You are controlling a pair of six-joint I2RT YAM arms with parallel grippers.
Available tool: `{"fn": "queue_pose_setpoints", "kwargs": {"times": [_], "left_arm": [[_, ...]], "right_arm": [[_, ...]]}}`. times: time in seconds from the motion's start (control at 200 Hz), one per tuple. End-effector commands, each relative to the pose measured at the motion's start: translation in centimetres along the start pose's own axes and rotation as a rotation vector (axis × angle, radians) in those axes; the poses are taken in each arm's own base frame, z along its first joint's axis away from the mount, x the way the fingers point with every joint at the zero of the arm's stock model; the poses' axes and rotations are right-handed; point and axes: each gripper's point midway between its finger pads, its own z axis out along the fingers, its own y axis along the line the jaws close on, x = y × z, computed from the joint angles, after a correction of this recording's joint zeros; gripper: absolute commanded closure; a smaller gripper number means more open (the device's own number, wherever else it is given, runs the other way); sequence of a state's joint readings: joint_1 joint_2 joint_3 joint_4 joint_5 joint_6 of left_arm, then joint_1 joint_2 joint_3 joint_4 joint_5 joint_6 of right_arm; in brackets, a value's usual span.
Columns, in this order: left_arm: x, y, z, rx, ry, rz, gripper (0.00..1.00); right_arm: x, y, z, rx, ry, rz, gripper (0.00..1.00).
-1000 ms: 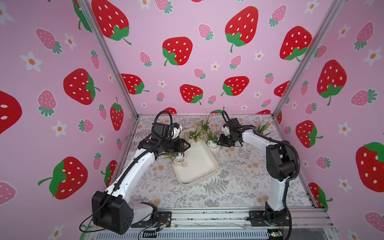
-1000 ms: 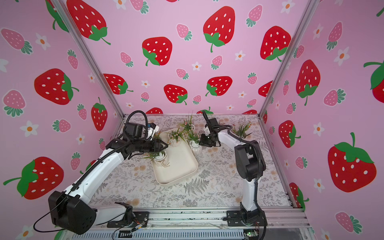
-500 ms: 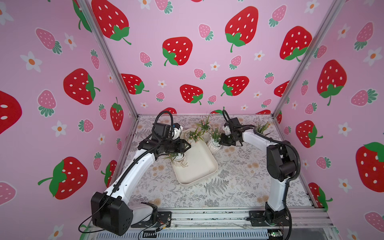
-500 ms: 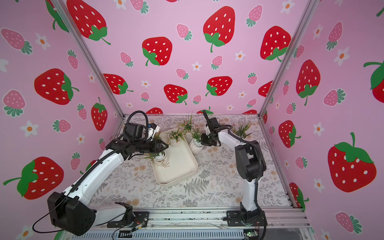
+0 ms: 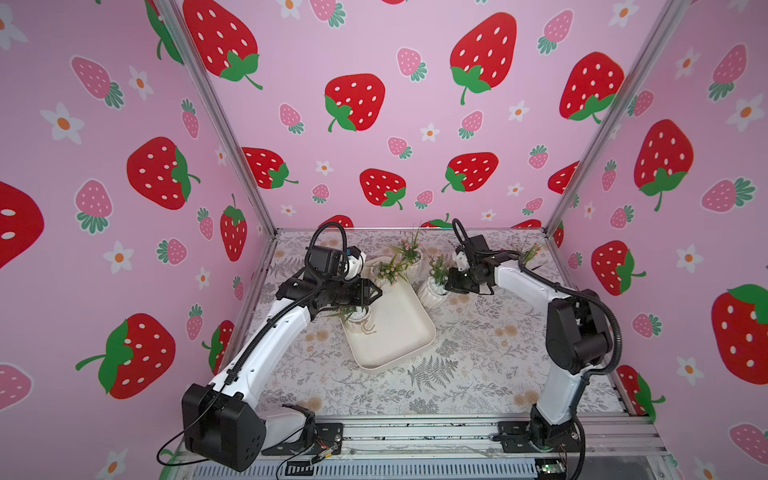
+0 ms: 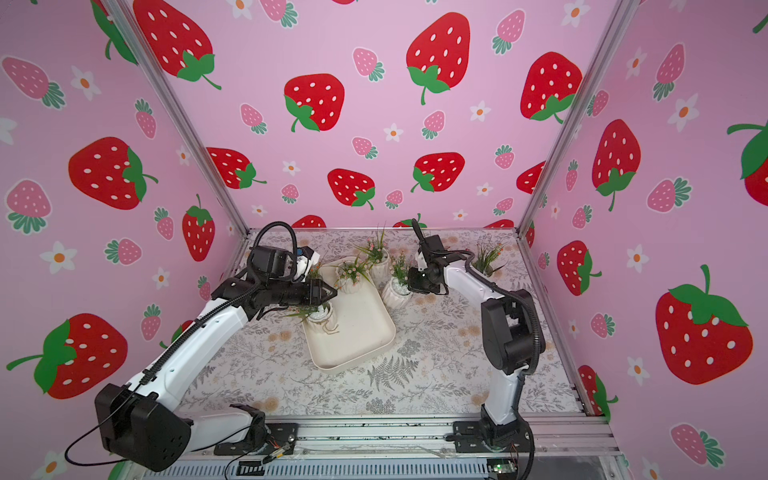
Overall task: Put the potted gypsophila into the storage box
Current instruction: Pick up the baby's breath potted plant from the center of the board, then place the baby's breath potted plant at the storage box.
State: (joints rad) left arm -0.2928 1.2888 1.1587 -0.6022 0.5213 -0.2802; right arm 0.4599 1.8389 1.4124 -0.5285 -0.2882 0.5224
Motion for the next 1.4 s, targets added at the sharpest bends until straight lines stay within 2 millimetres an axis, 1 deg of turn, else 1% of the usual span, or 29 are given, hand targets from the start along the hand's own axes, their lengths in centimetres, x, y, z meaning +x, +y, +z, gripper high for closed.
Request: {"fn": "queue_pose_setpoints", "kwargs": {"times": [0.0, 0.34, 0.515, 0.775, 0.961, 1.121, 1.396], "left_arm": [[-1.3, -0.8, -1.0, -0.006, -0.036, 0.048, 0.54], [-1.4, -0.5, -1.1, -0.021, -0.043, 0.052, 0.54], [-1.5, -0.5, -1.2, -0.022, -0.046, 0.051, 0.54], [-1.7, -0.6, -1.7, -0.024, -0.067, 0.06, 0.54], [-1.7, -0.8, -2.0, -0.023, -0.076, 0.065, 0.54], [-1.9, -0.9, -2.3, -0.025, -0.087, 0.07, 0.54], [-1.9, -0.9, -2.6, -0.037, -0.098, 0.073, 0.54]], "right_arm": [[-1.6, 1.2, -2.9, -0.045, -0.077, -0.014, 1.0], [-2.3, 2.9, -6.4, -0.092, -0.15, -0.081, 1.0], [-2.3, 3.7, -7.7, -0.122, -0.178, -0.105, 1.0], [-2.4, 5.7, -9.8, -0.21, -0.231, -0.156, 1.0], [-1.9, 7.2, -10.1, -0.271, -0.225, -0.194, 1.0], [-1.4, 9.3, -10.3, -0.328, -0.209, -0.253, 1.0], [-0.4, 11.6, -9.1, -0.376, -0.151, -0.314, 1.0]]}}
